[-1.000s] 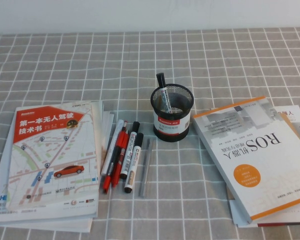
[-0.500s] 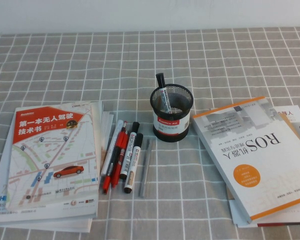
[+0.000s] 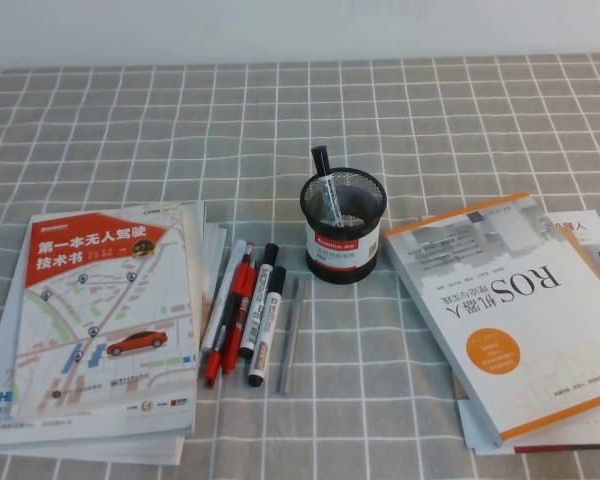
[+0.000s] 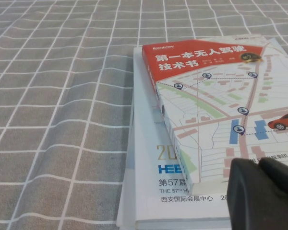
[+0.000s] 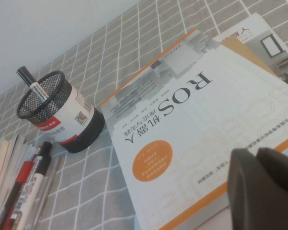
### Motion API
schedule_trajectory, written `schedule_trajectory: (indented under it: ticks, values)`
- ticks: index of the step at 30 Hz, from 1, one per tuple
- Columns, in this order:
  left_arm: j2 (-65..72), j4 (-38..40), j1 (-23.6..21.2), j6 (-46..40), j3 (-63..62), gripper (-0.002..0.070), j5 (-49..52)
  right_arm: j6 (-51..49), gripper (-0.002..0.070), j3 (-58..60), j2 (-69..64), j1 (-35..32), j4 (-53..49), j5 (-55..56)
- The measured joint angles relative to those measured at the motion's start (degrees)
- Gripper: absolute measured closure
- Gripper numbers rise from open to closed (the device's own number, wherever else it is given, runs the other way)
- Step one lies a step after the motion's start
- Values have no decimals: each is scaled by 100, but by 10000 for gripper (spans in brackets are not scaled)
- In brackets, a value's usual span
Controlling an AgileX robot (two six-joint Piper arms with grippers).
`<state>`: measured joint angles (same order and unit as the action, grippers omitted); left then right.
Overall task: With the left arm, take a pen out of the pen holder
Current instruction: 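Take a marker out of the pen holder and lay it on the table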
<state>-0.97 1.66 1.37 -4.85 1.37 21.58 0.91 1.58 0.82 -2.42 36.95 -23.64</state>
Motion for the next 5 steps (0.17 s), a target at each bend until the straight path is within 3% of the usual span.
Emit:
schedule_trajectory:
  ticks: [5]
  values:
    - [0, 0, 0, 0, 0, 675, 0, 0, 689, 0, 0, 0, 0, 0]
